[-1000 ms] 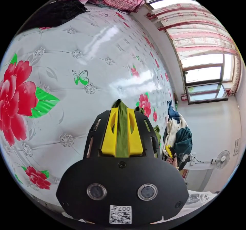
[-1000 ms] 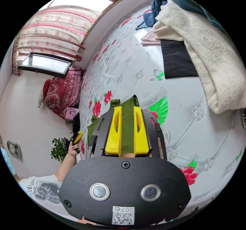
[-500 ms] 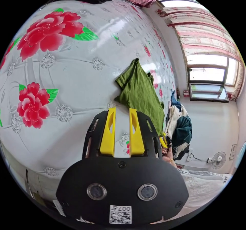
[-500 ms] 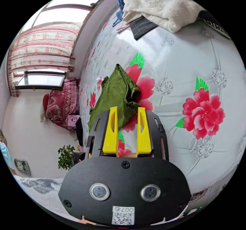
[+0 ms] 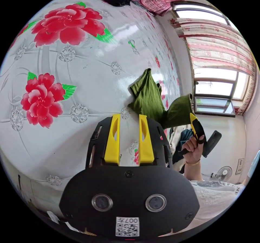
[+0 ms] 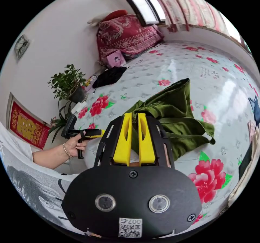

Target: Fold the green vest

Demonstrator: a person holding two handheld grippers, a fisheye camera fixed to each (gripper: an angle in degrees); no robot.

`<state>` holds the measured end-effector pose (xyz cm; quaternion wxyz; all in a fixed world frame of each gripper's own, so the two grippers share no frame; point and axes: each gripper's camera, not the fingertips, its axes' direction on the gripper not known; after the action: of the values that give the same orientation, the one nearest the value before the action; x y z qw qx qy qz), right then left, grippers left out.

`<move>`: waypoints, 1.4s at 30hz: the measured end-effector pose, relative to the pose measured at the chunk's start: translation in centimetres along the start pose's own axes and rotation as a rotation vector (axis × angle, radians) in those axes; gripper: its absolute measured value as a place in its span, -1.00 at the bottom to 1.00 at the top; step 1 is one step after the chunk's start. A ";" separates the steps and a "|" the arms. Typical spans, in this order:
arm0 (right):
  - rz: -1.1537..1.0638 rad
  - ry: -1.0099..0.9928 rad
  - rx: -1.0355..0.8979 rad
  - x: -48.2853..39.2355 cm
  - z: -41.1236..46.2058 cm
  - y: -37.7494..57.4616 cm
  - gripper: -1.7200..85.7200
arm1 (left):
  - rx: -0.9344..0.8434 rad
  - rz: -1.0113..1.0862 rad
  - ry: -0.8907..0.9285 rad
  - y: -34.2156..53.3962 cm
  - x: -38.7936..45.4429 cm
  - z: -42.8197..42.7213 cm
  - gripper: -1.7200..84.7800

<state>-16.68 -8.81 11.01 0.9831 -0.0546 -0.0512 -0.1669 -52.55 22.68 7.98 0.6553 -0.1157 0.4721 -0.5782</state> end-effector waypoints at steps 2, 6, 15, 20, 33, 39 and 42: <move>-0.031 -0.001 -0.090 -1.5 3.3 0.6 -0.88 | -0.006 -0.016 0.022 0.1 -1.0 0.0 -0.71; 0.038 0.071 -0.169 0.4 4.4 2.1 -0.85 | -0.008 -0.012 0.054 0.0 -1.8 -0.1 -0.70; 0.633 -0.030 -0.112 15.2 -0.5 8.8 -0.85 | -0.077 0.081 0.130 -1.9 -0.9 2.8 -0.64; 0.723 -0.198 -0.039 17.7 0.7 8.4 -0.88 | -0.136 0.091 0.111 -3.6 -0.6 5.3 -0.72; 0.602 -0.247 0.016 24.6 8.8 -11.8 -0.92 | -0.027 0.154 0.055 -21.0 2.8 12.3 -0.94; 0.413 0.051 0.062 23.8 9.3 -25.1 -0.90 | 0.128 0.258 -0.159 -28.2 8.8 13.3 -0.83; 0.245 0.207 0.013 19.8 8.9 -23.9 -0.90 | 0.188 0.416 -0.360 -22.4 11.1 13.3 -0.78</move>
<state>-6.81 -36.47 24.35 0.9965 -0.0368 0.0564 -0.0500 -58.34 1.03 25.23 0.8409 -0.0557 0.3063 -0.4427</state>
